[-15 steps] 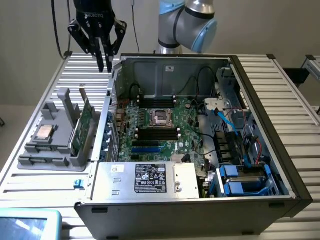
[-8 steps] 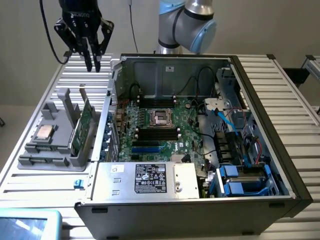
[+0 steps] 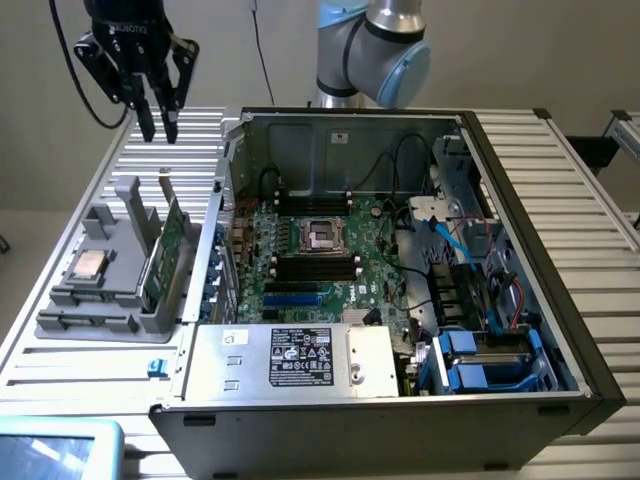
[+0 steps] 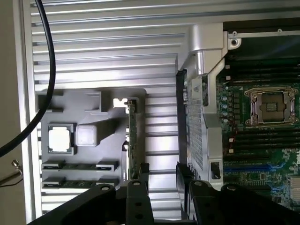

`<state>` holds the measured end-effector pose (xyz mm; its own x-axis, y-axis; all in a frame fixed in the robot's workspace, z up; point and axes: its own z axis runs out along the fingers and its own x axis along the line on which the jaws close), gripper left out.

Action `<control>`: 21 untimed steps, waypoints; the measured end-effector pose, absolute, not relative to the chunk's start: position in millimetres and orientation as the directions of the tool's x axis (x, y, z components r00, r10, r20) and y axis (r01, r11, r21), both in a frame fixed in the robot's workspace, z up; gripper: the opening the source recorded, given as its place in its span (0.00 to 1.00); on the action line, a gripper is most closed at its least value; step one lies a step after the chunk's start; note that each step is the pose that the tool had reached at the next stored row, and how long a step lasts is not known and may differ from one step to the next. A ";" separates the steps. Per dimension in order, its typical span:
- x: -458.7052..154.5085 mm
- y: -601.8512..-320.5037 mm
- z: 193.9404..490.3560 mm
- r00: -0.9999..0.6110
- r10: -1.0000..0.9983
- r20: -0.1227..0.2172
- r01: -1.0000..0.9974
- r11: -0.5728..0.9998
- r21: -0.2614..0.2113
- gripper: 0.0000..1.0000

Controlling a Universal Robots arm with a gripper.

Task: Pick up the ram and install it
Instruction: 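Reach for the ram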

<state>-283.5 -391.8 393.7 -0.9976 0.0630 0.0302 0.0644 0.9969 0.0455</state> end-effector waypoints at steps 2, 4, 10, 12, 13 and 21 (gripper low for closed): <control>-292.1 -391.4 393.7 -0.997 0.063 0.033 0.064 0.997 0.045 0.36; -300.4 -391.0 393.7 -0.997 0.062 0.036 0.064 0.997 0.045 0.36; -327.0 -390.0 393.7 -0.997 0.061 0.044 0.063 0.997 0.045 0.36; -340.2 -389.7 393.6 -0.997 0.060 0.046 0.062 0.997 0.045 0.36; -344.5 -389.7 393.6 -0.997 0.060 0.047 0.062 0.997 0.044 0.36; -382.7 -389.7 393.7 -0.997 0.055 0.053 0.058 0.997 0.044 0.36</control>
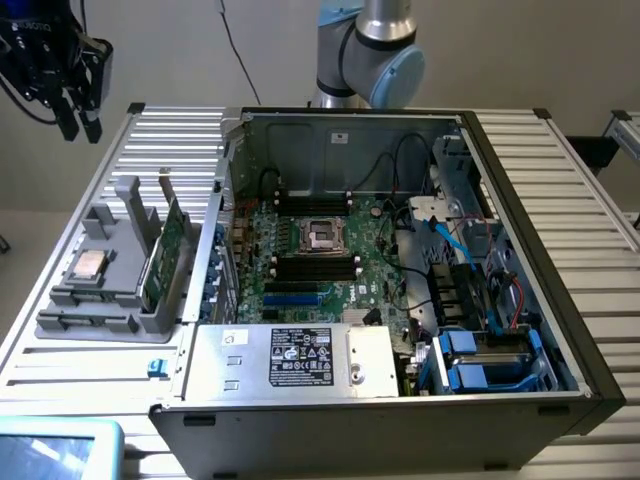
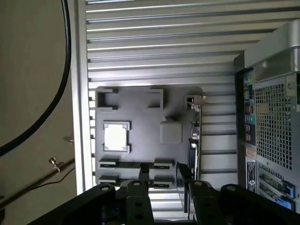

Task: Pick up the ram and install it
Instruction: 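Reach for the ram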

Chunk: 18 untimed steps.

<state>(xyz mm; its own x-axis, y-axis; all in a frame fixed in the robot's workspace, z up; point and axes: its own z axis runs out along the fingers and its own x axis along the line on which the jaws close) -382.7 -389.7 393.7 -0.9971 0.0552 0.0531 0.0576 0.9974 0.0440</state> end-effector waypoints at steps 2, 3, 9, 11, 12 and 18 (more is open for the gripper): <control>-384.9 -389.7 393.7 -0.997 0.053 0.053 0.055 0.998 0.044 0.36; -385.8 -389.7 393.6 -0.997 0.049 0.053 0.052 0.998 0.044 0.36; -387.9 -389.7 393.7 -0.998 -0.039 0.053 -0.036 0.998 0.044 0.36; -388.0 -389.7 393.6 -0.996 -0.074 0.053 -0.072 0.996 0.044 0.36; -387.9 -389.7 393.6 -0.994 -0.093 0.053 -0.091 0.995 0.044 0.36; -387.9 -389.7 393.7 -0.978 -0.200 0.053 -0.198 0.979 0.044 0.36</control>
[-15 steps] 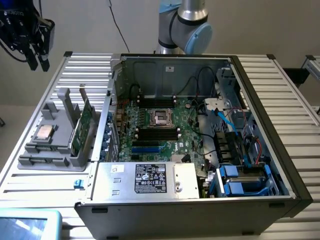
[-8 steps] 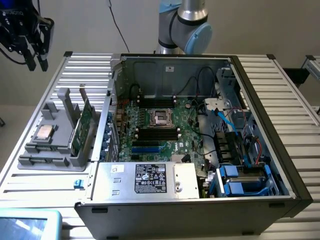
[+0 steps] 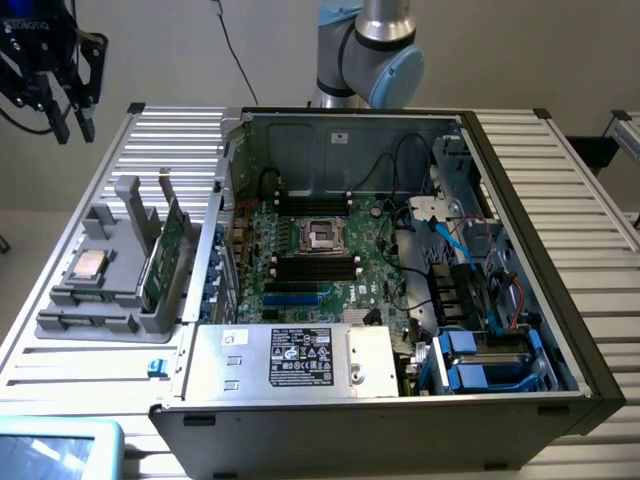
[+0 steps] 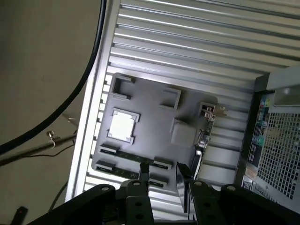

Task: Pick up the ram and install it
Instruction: 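Reach for the ram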

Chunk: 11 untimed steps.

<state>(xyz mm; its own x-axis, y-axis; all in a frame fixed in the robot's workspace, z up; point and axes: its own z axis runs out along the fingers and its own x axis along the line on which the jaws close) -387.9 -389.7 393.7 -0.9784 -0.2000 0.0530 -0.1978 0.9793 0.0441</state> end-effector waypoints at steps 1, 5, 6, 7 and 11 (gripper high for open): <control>-387.9 -389.7 393.6 -0.975 -0.218 0.053 -0.216 0.975 0.044 0.36; -387.9 -389.7 393.7 -0.956 -0.289 0.053 -0.287 0.957 0.044 0.36; -387.9 -389.7 393.6 -0.950 -0.307 0.053 -0.305 0.951 0.044 0.36; -387.9 -389.7 393.6 -0.945 -0.324 0.053 -0.322 0.946 0.044 0.36; -387.9 -389.7 393.6 -0.919 -0.391 0.053 -0.389 0.920 0.044 0.36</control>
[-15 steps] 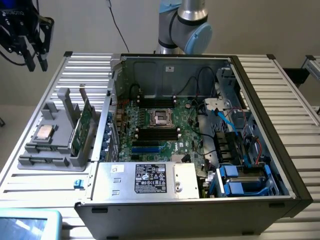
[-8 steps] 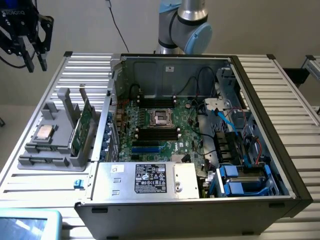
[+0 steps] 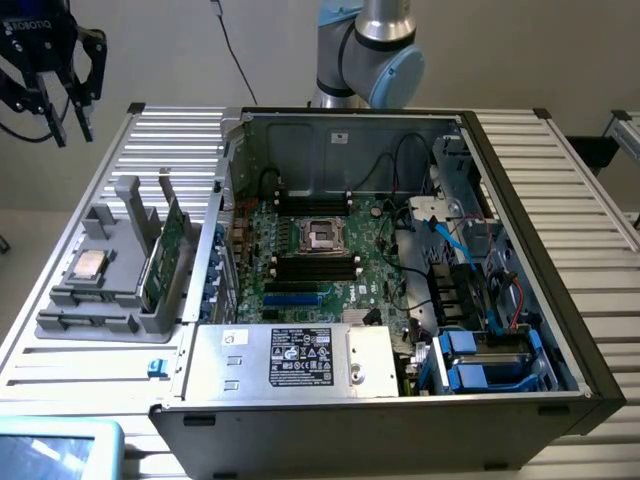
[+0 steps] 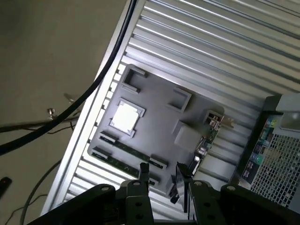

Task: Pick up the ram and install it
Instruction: 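Reach for the ram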

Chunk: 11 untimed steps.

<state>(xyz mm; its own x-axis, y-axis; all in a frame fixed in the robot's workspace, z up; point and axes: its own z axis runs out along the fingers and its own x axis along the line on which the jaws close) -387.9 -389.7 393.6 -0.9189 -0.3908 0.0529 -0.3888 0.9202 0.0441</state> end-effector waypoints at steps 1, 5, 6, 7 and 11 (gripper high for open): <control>-387.9 -389.7 393.6 -0.912 -0.407 0.053 -0.405 0.913 0.044 0.36; -387.9 -389.7 393.7 -0.880 -0.473 0.053 -0.471 0.881 0.044 0.36; -387.9 -389.7 393.7 -0.871 -0.489 0.053 -0.487 0.872 0.044 0.36; -387.9 -389.7 393.7 -0.862 -0.504 0.053 -0.503 0.863 0.044 0.36; -387.9 -389.7 393.7 -0.823 -0.566 0.053 -0.564 0.824 0.044 0.36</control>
